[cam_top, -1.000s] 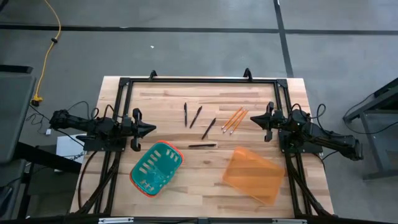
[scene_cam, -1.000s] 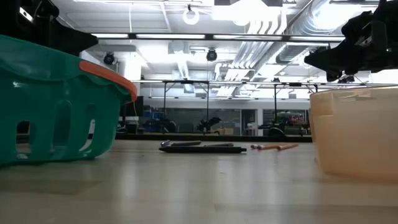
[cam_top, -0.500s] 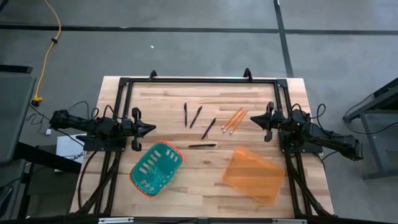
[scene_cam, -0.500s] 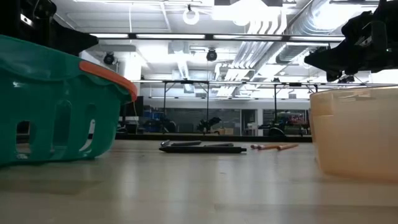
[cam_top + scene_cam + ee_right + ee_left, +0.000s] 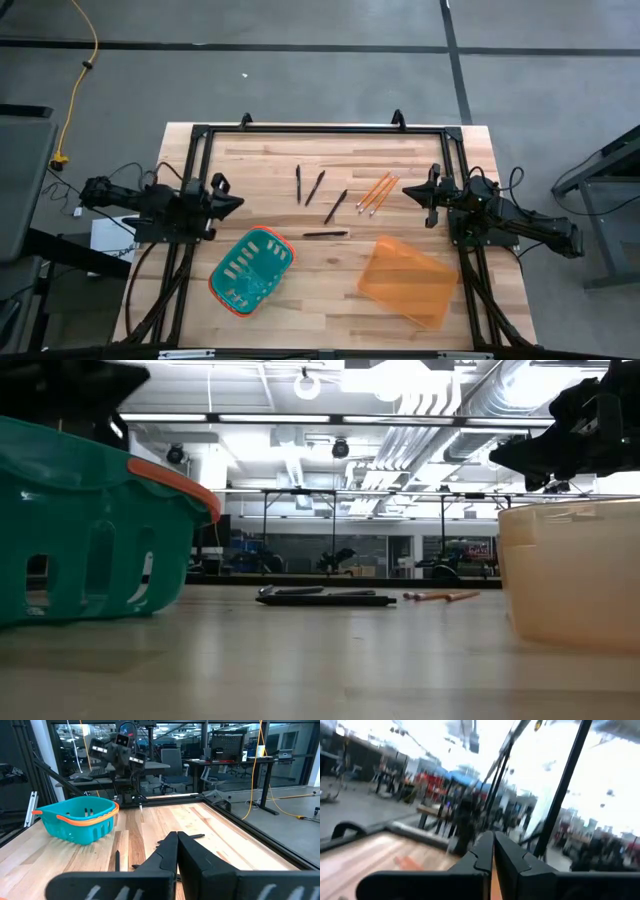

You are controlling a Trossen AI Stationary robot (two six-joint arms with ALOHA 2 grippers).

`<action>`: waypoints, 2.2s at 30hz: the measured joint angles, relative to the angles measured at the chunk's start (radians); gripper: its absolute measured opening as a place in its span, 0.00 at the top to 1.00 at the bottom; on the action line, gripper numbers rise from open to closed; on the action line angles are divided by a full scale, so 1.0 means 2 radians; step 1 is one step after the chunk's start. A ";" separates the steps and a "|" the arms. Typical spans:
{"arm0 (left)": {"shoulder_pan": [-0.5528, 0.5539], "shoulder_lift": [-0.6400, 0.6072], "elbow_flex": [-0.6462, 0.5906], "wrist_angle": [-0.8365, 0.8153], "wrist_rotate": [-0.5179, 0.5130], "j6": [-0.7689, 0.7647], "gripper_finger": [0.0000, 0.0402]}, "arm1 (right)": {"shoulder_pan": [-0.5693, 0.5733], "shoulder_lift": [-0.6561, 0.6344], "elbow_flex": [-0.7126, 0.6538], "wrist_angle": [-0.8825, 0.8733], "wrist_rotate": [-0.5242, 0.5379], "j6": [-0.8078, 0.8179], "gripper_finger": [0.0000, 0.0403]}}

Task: Sort pens & pencils
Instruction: Put the bottom black ballpen into the blue bin

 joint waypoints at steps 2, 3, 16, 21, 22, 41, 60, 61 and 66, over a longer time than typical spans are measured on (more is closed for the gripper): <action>0.000 0.000 0.000 0.036 0.000 0.000 0.99 | 0.000 0.000 0.000 0.000 0.000 0.000 1.00; 0.000 0.000 0.000 0.047 0.000 0.000 0.99 | 0.000 0.000 0.000 0.000 0.000 0.000 1.00; 0.000 0.000 0.000 0.052 -0.001 -0.060 0.99 | 0.000 0.000 0.000 0.000 0.000 0.000 1.00; 0.000 0.000 0.000 0.052 -0.001 -0.079 0.99 | 0.000 0.000 0.000 0.000 0.000 0.000 1.00; 0.000 0.000 0.000 0.054 -0.001 -0.079 0.99 | 0.000 0.000 0.000 0.000 0.000 0.000 1.00; 0.001 0.282 0.173 -0.146 -0.096 -0.120 0.99 | 0.000 0.000 0.000 0.000 0.000 0.000 1.00; 0.001 0.665 0.452 -0.379 0.039 -0.125 0.86 | 0.000 0.000 0.000 0.000 0.000 0.000 1.00; 0.001 0.680 0.467 -0.394 0.047 -0.121 0.83 | 0.000 0.000 0.000 0.000 0.000 0.000 1.00; 0.001 0.754 0.551 -0.470 0.074 -0.113 0.73 | 0.000 0.000 0.000 0.000 0.000 0.000 1.00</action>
